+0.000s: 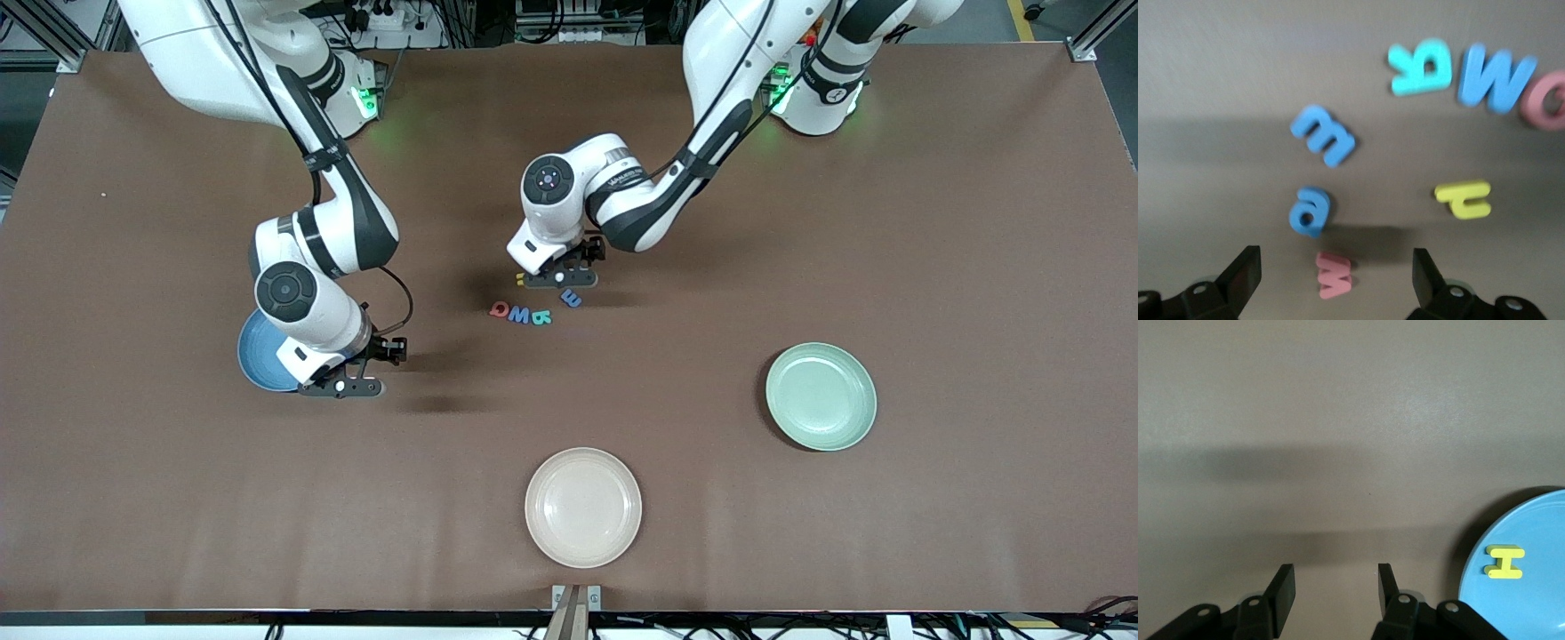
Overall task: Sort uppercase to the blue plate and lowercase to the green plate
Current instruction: 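Grasp the pink w with the left gripper while the right gripper withdraws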
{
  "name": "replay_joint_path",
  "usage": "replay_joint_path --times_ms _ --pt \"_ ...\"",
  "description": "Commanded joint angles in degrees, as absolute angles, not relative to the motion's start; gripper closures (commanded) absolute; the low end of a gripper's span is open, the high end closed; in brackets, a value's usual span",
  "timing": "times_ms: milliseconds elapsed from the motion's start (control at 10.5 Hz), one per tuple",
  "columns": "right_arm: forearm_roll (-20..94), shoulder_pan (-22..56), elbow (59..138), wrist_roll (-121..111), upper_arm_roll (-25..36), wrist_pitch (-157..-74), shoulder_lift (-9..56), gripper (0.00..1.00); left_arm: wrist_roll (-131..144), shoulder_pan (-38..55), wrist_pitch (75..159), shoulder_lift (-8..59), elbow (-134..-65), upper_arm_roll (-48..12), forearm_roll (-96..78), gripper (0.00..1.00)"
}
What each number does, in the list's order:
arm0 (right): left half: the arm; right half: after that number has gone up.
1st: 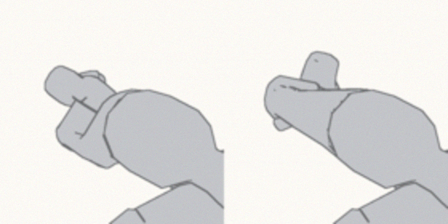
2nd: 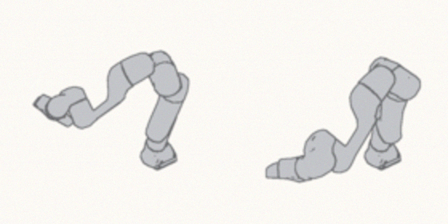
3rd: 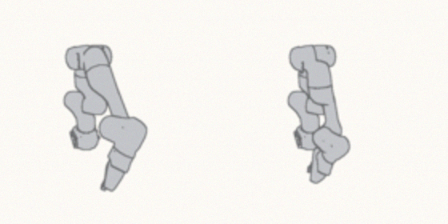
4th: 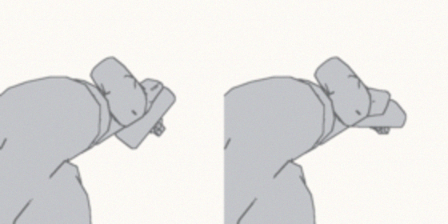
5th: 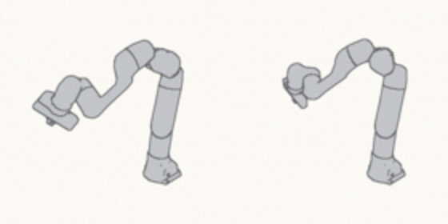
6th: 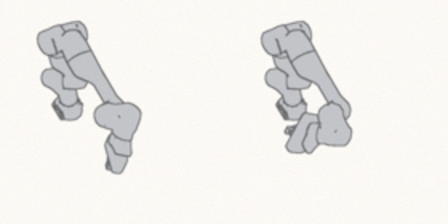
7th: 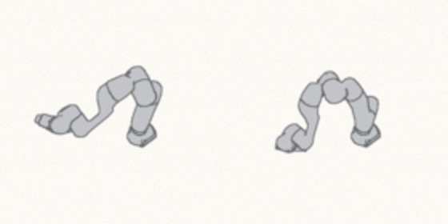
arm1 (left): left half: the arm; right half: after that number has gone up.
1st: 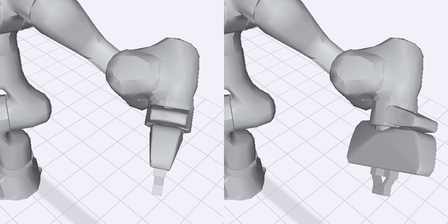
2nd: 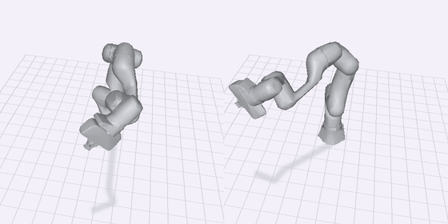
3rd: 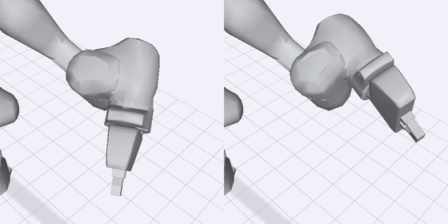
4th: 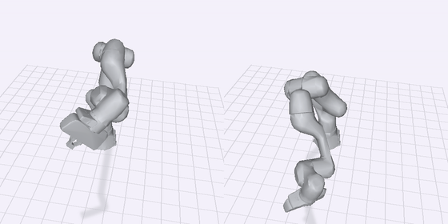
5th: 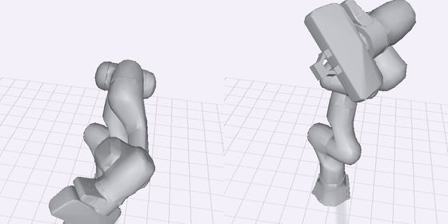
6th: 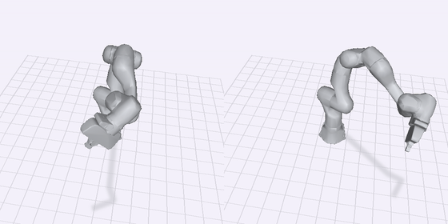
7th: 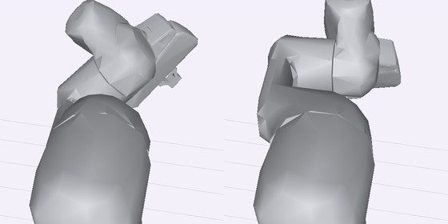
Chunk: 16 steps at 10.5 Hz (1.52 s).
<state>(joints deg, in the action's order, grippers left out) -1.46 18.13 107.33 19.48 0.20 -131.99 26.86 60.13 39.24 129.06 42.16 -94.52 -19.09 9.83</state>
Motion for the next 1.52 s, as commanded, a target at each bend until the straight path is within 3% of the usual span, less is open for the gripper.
replay_joint_path --times_ms 0,381,667,762,952,1048,1143,1429 --pt "-1.05 18.02 108.19 20.91 -1.05 -133.59 26.36 0.43 62.05 39.55 132.79 40.44 -99.30 -18.54 11.25 0.00" --pt "-0.97 20.03 108.28 25.73 -1.67 -136.32 27.42 0.45 64.59 39.64 137.87 38.59 -104.83 -18.54 13.36 0.01" --pt "-0.97 20.39 108.54 28.47 -2.90 -136.32 27.60 0.45 64.86 39.20 140.27 37.18 -106.96 -18.72 13.36 0.10" --pt "-0.97 20.39 108.81 29.52 -4.21 -136.32 27.60 0.45 64.86 39.11 140.27 37.00 -106.96 -18.72 13.36 0.18" --pt "-0.97 20.48 109.24 32.24 -5.53 -136.49 27.60 0.45 64.78 39.20 140.27 37.44 -106.88 -18.63 13.36 0.44" --pt "-0.97 21.00 109.77 33.73 -5.80 -137.19 27.68 0.45 64.78 39.20 140.27 37.44 -106.88 -18.63 13.36 0.76" --pt "-0.97 21.53 110.56 37.23 -6.15 -137.72 27.77 0.45 64.86 39.20 140.27 37.44 -106.88 -18.72 13.27 1.00" --pt "-1.05 24.51 110.83 44.10 -7.03 -138.25 28.30 0.45 64.86 39.29 140.27 37.88 -106.79 -18.63 13.27 1.00"
